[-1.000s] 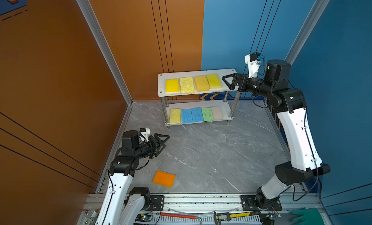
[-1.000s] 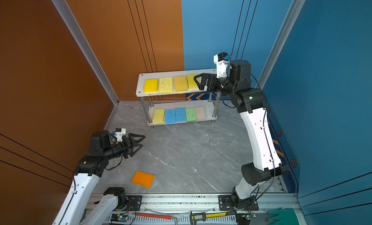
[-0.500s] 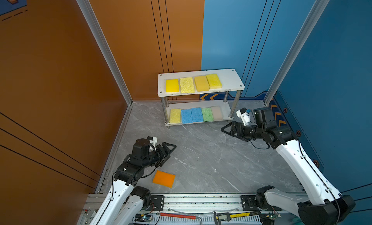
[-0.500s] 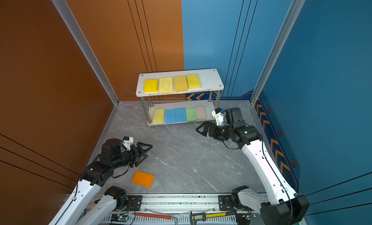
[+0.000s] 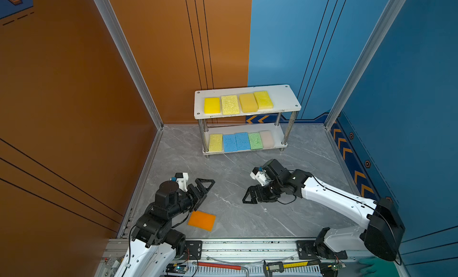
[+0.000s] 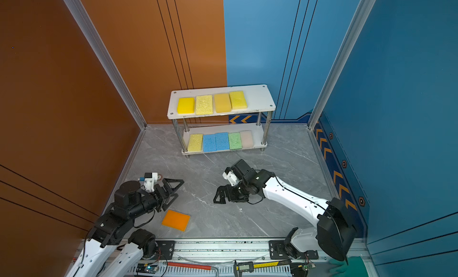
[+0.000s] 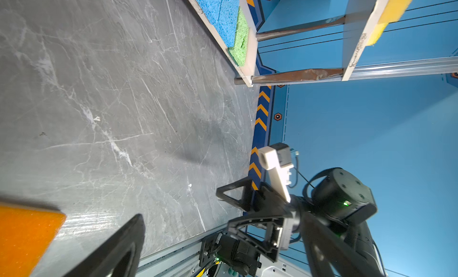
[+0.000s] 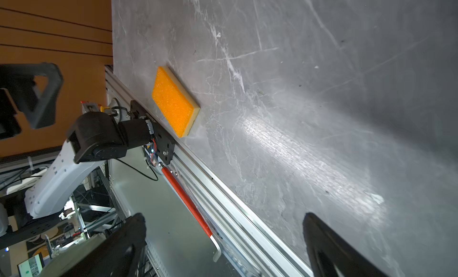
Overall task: Place and organize the cleaning sponges onto the shelf
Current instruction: 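Move the right gripper down over the orange sponge on the table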
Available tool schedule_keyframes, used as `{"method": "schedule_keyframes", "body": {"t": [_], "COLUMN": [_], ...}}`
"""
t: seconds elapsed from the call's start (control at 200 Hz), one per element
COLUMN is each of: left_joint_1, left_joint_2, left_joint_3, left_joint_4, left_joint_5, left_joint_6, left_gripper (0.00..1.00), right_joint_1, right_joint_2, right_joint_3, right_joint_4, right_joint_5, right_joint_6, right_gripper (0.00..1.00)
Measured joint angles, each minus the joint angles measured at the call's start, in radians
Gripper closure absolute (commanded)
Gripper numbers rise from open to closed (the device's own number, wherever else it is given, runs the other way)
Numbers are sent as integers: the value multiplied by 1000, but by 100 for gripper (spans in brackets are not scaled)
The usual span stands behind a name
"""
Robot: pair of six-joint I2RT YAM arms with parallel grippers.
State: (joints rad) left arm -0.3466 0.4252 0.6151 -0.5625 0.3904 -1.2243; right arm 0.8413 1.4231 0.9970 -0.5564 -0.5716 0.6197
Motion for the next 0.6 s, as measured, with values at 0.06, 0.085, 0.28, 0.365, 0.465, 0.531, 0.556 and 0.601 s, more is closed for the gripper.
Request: {"method": "schedule_keyframes", "body": {"t": [0.06,0.085,0.28,0.365,0.465,0.531,0.556,0.601], "left_joint_1": [0,2,26,40,61,75,81,90], "left_joint_2": [-18,-24,-38,-39,-42,-50,-54,-60], "left_joint_3": [0,0,3,11,32,43,47,51], "left_joint_4": [-3,-3,-10,-15,-18,-18,-18,-19], "left_joint_5": [2,3,20,27,38,48,51,58], "left_joint_6": [-1,-1,-2,-1,0,0,0,0], "left_gripper": [2,2,2,2,2,2,2,2], "right_joint_1": [51,73,193,219,233,238,240,243], "right_joint_2": [80,116,341,415,485,531,549,577], "right_joint_3": [28,45,227,298,362,400,414,433], "right_joint_4": [32,46,112,130,135,139,142,146], "right_joint_5": [-1,-3,-13,-12,-12,-12,-12,-13], "right_joint_6": [7,9,-2,-15,-31,-40,-45,-49], "right_gripper": [1,2,9,12,15,17,17,18]}}
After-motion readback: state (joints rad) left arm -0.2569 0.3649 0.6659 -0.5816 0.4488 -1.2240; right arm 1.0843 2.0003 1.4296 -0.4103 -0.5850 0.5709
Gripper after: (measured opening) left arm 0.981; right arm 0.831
